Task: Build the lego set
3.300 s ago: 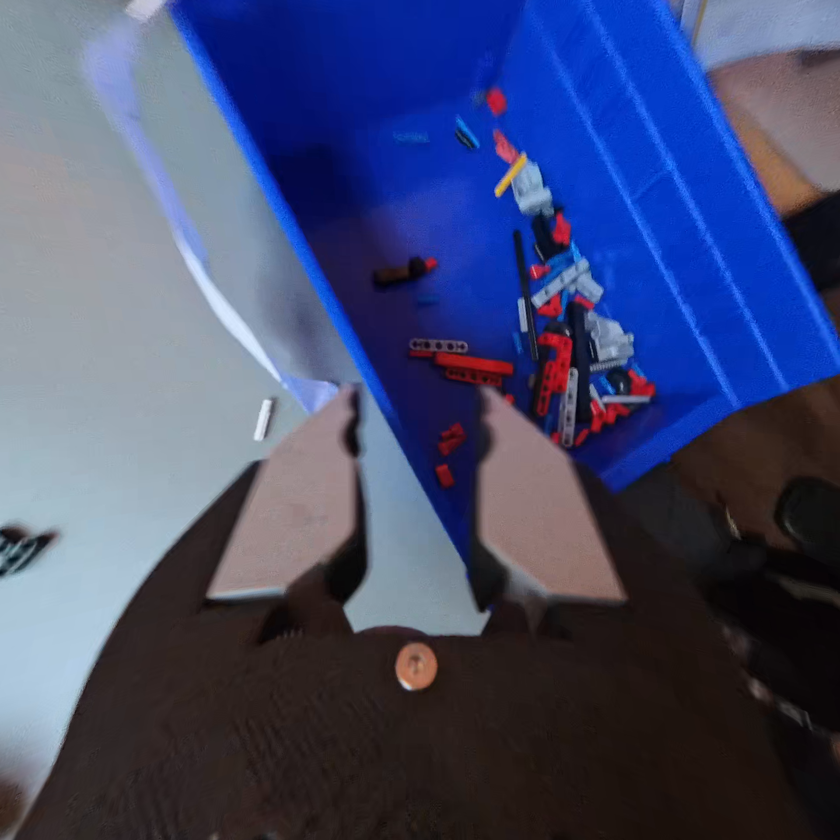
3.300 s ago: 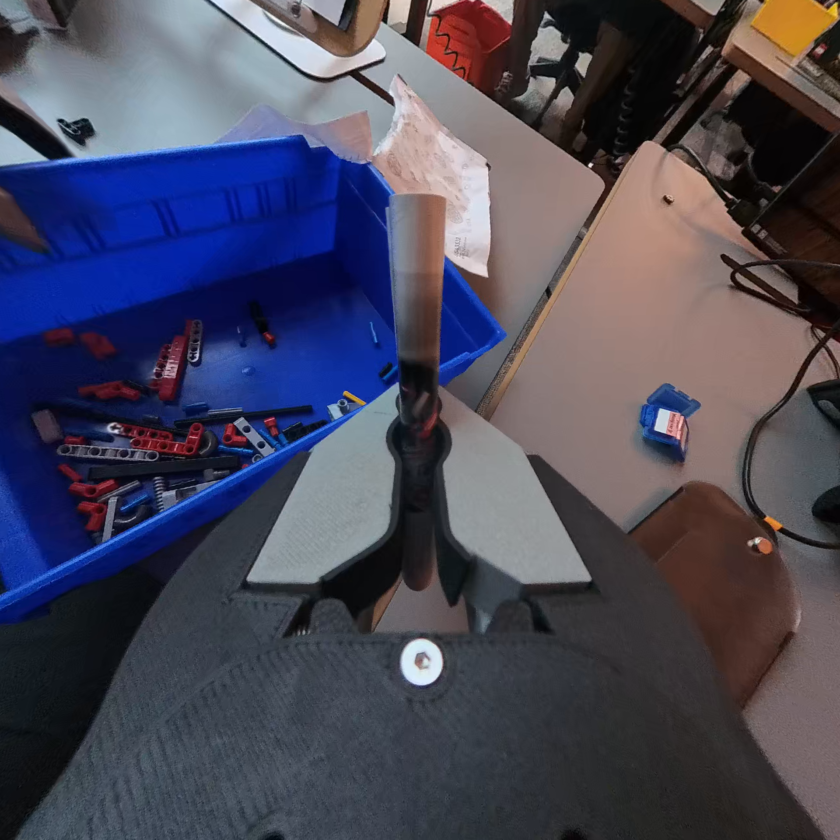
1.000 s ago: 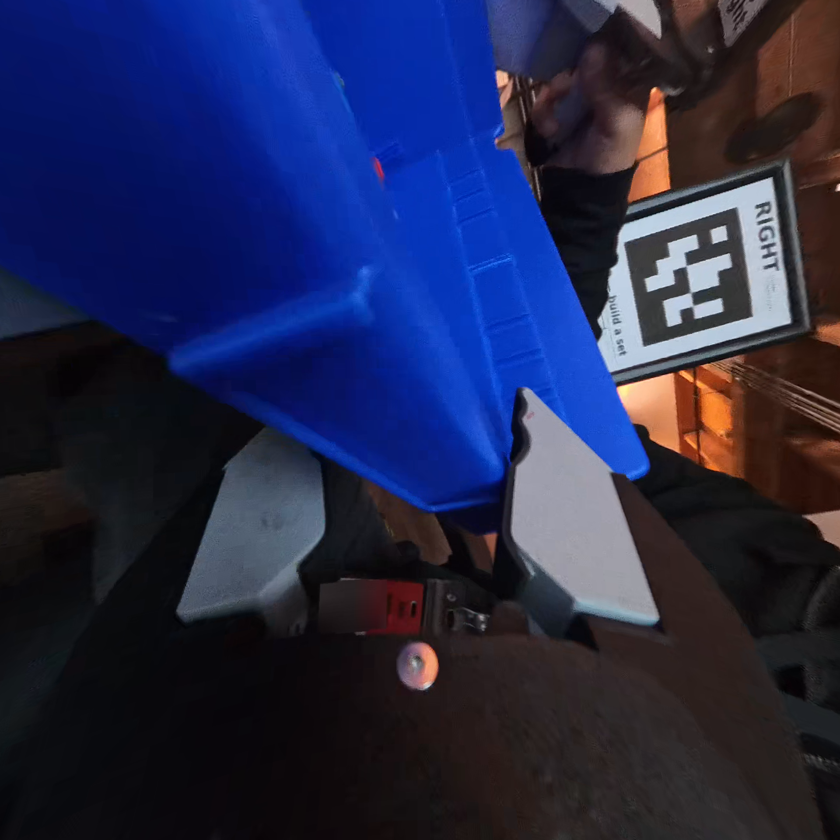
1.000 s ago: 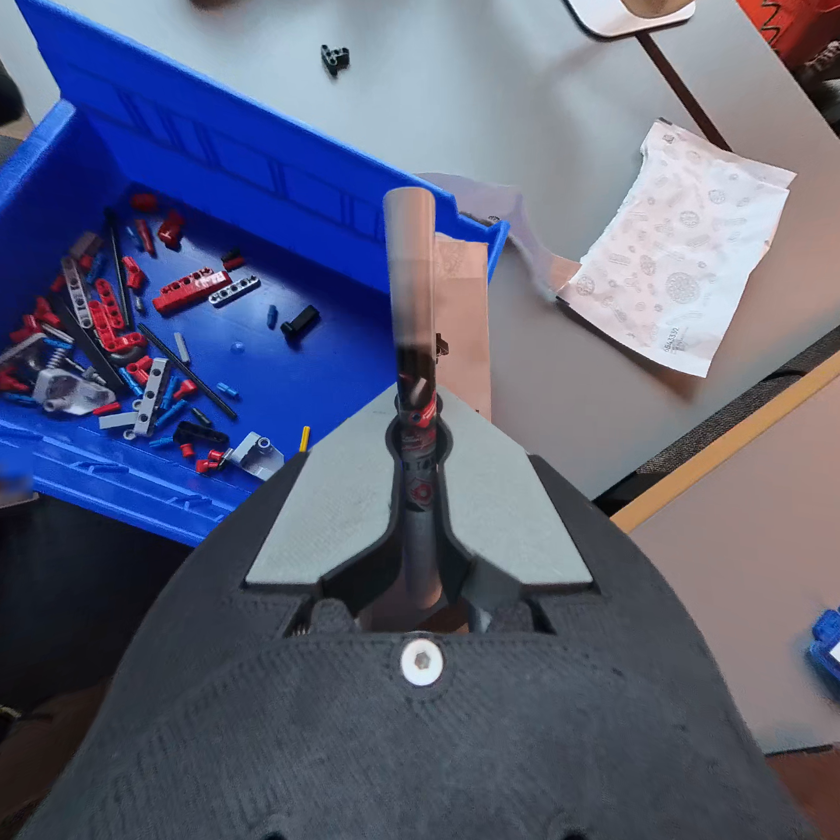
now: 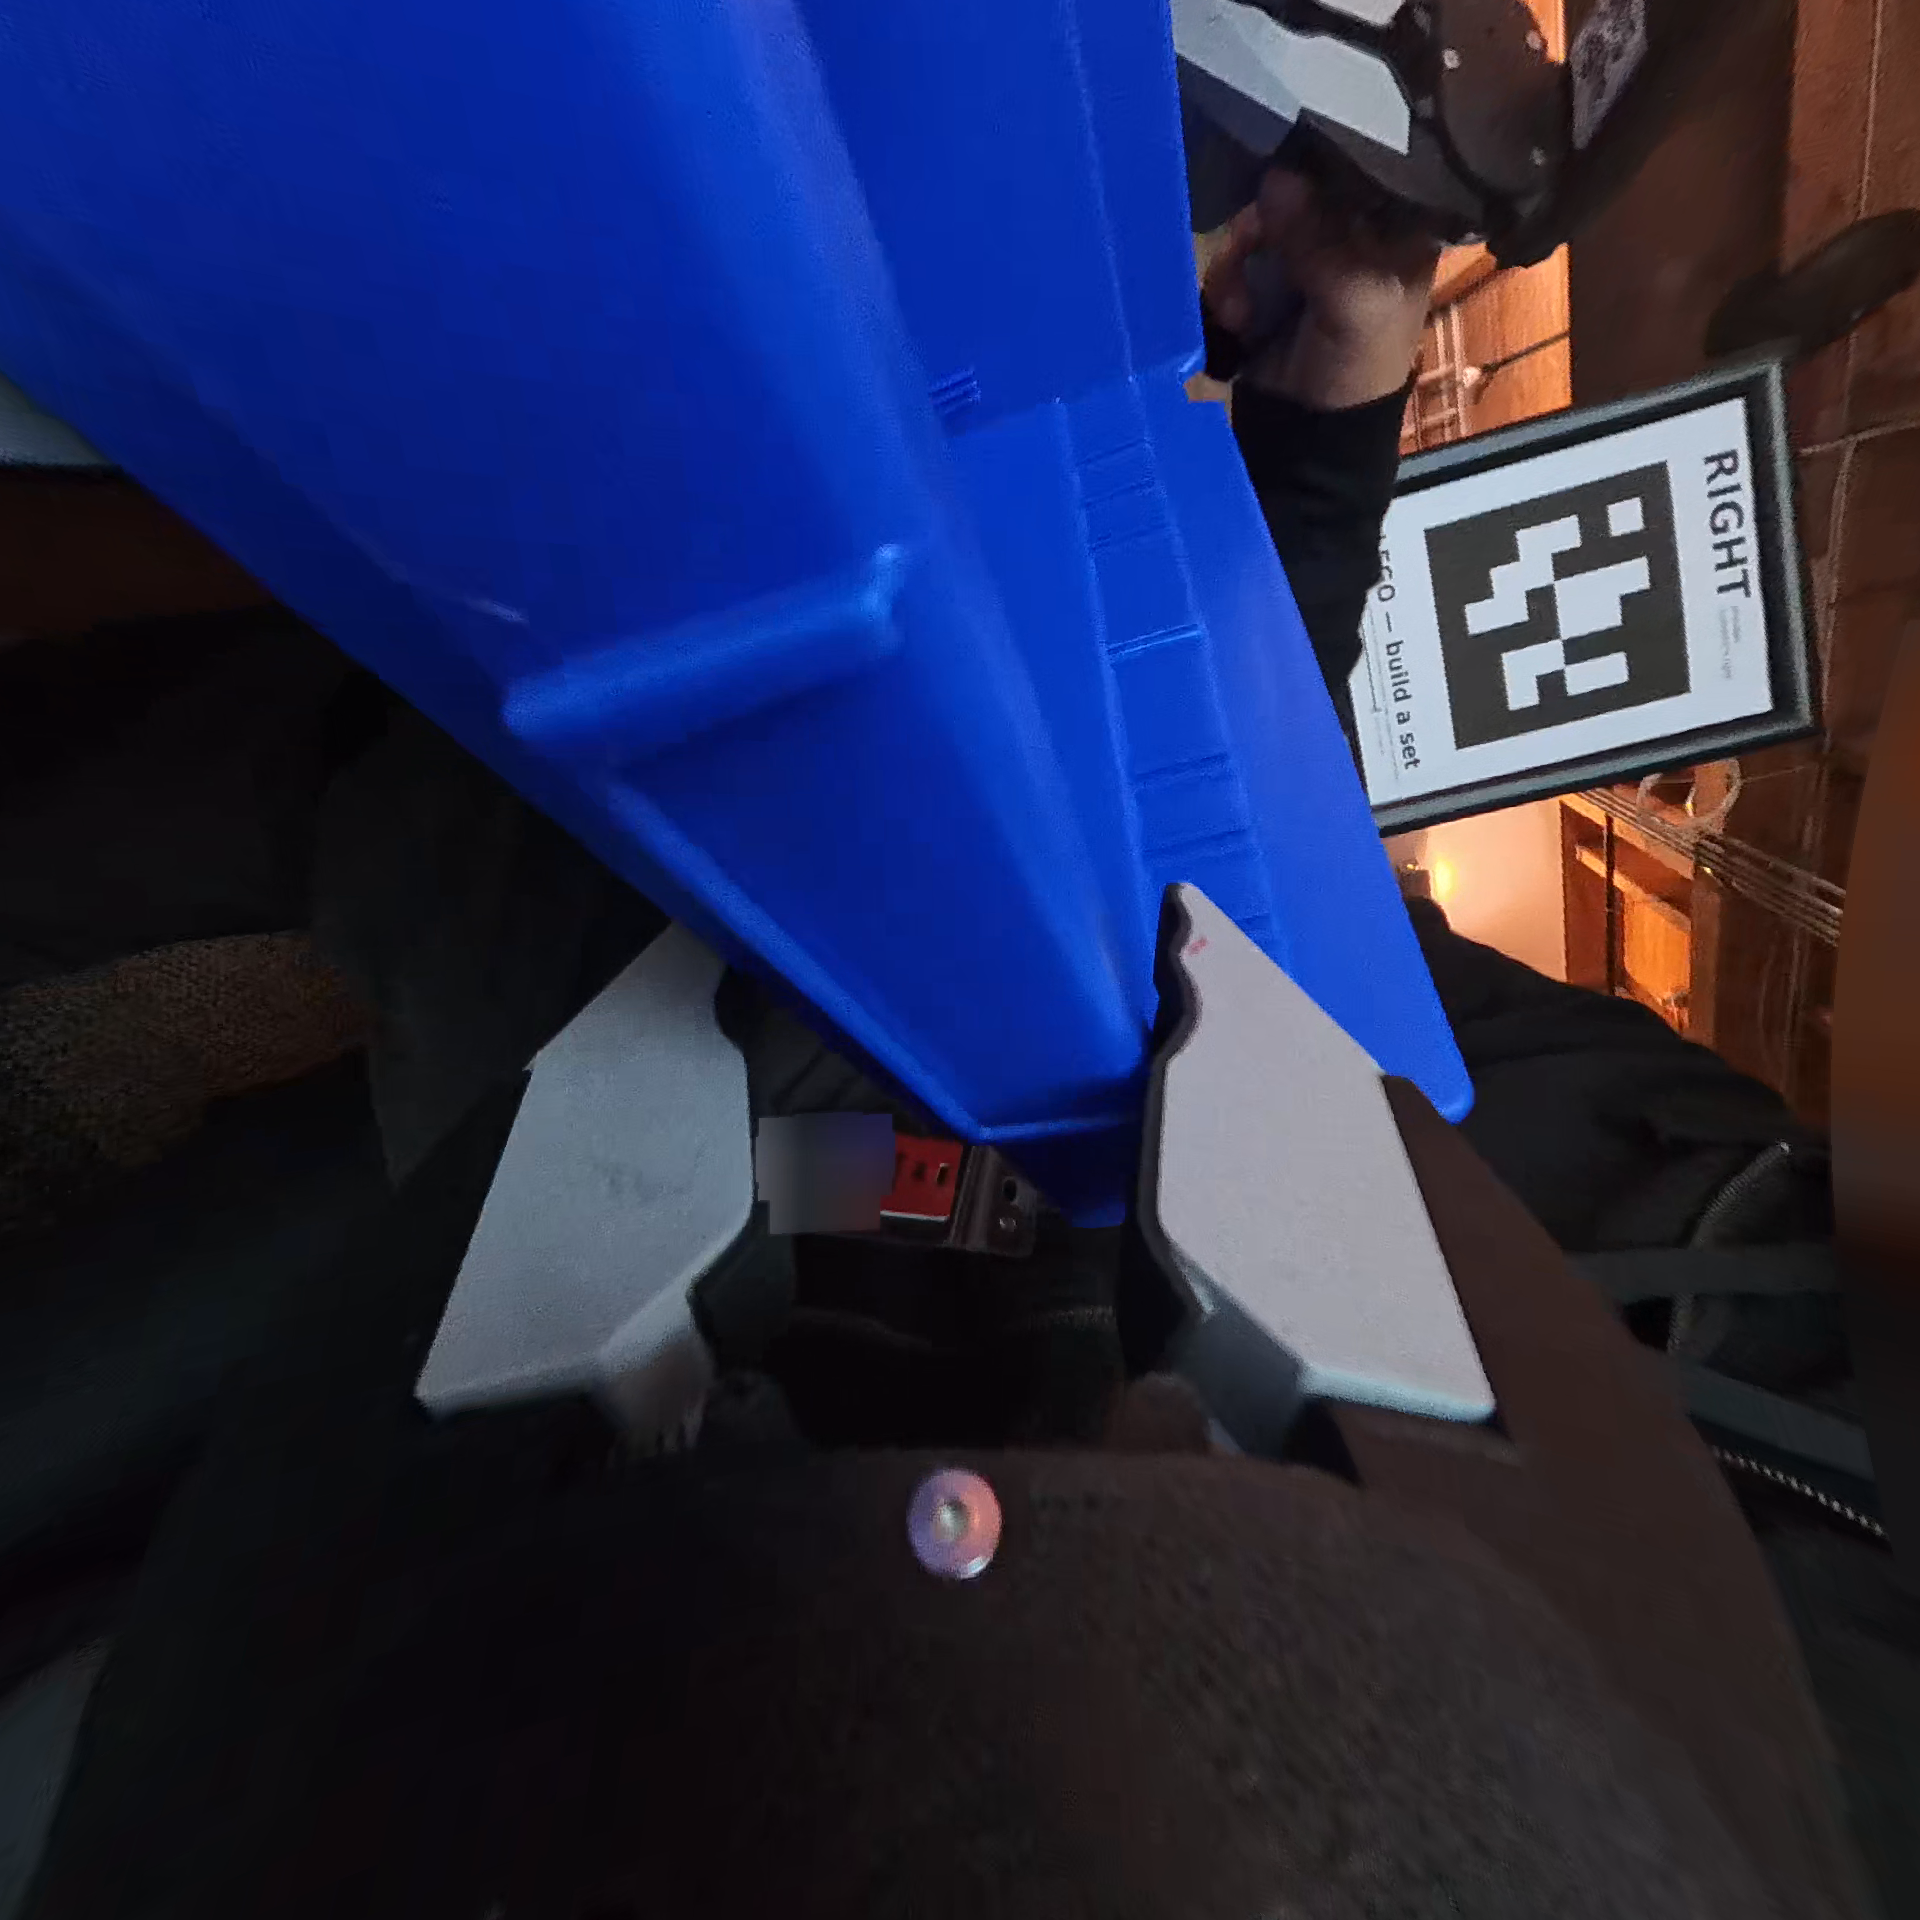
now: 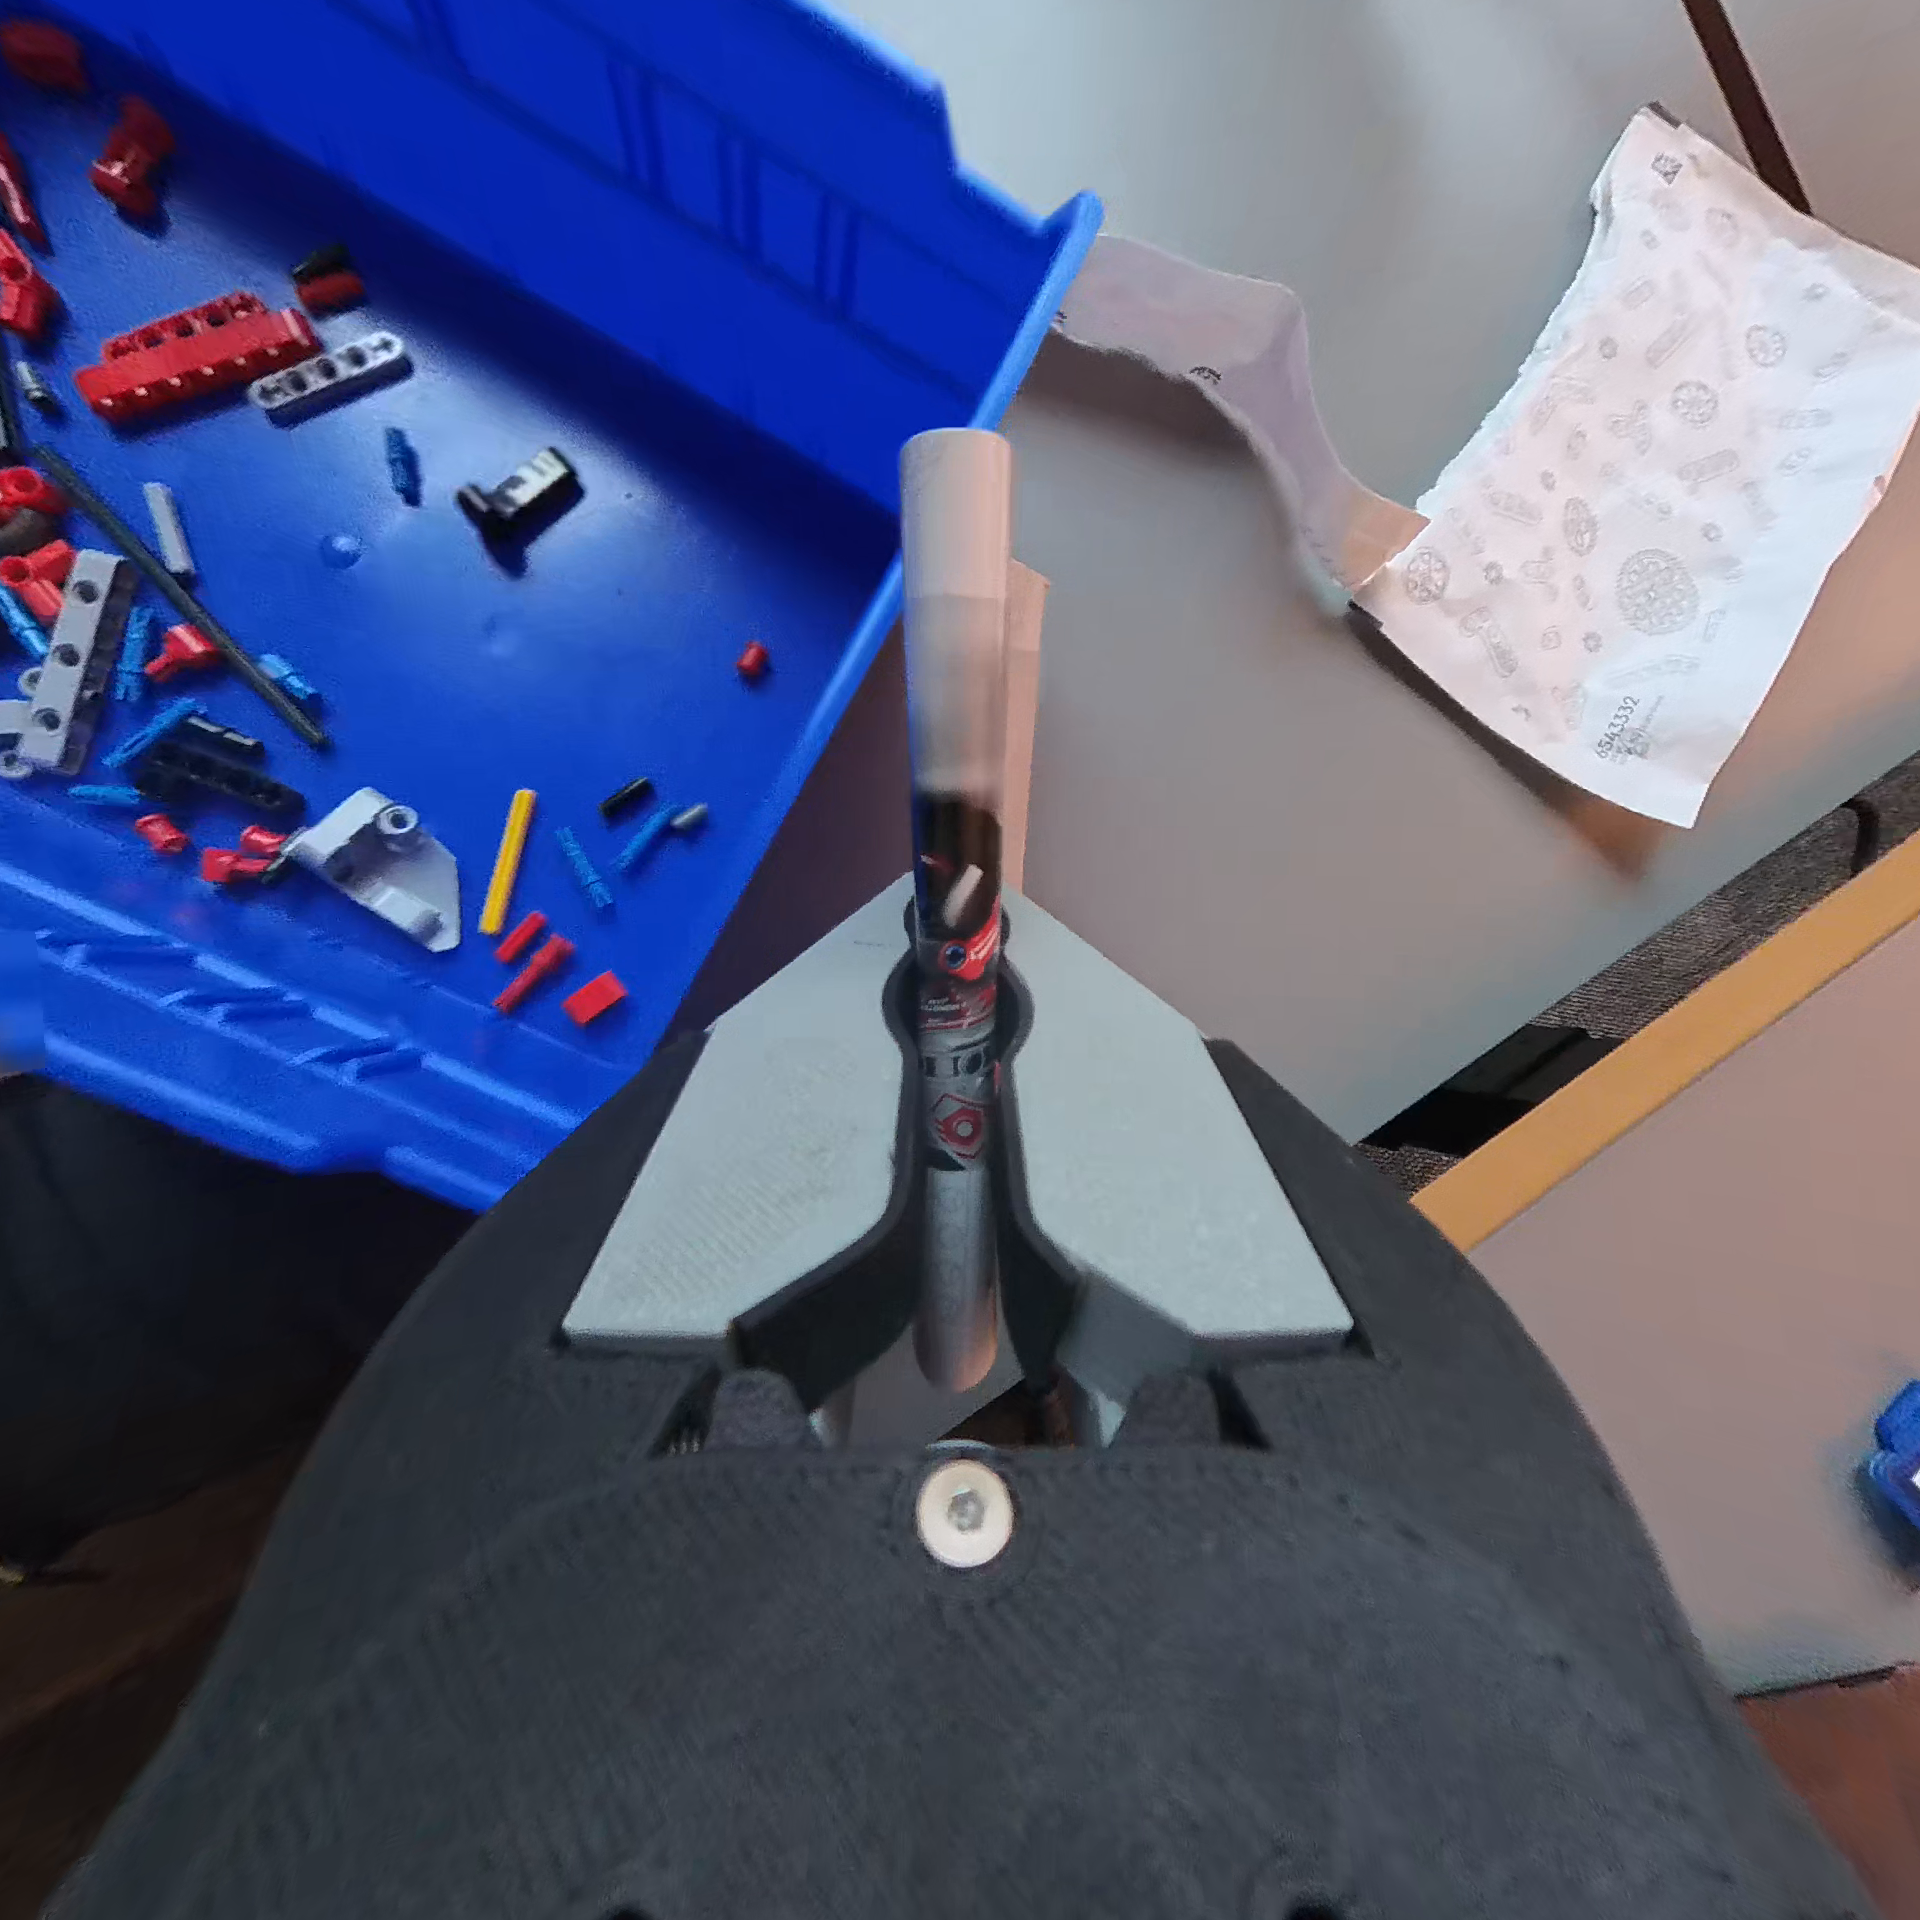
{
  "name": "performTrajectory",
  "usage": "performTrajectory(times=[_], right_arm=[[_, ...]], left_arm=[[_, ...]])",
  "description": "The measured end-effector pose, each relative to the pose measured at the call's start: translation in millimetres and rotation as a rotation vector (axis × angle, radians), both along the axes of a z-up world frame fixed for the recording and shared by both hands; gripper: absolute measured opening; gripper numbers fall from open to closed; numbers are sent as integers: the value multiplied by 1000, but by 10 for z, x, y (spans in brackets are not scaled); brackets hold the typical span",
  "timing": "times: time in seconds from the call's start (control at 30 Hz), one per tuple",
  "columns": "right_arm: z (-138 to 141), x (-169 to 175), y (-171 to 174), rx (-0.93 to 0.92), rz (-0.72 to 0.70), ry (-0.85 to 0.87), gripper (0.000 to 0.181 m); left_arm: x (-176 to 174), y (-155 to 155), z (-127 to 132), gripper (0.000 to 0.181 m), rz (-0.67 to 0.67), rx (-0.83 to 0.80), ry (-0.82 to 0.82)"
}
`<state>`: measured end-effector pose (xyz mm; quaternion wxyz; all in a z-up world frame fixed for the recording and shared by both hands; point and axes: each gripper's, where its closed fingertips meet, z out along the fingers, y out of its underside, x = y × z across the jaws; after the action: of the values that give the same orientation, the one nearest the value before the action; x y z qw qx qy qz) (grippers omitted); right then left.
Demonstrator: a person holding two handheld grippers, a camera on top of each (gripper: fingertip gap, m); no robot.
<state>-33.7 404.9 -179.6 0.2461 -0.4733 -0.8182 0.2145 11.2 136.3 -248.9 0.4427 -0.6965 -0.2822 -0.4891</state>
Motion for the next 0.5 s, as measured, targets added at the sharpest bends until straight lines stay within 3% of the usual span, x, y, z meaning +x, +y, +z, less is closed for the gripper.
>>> performTrajectory(times=[0.1,0.5], right_arm=[[-8,-42,-34,-34,-5,7,3],[-147,-95,-167,-47,5,-20,3]], left_arm=[[13,-94,-1,76,-51,-1,-2],[-339,-203,57,89,138,-2,-9]])
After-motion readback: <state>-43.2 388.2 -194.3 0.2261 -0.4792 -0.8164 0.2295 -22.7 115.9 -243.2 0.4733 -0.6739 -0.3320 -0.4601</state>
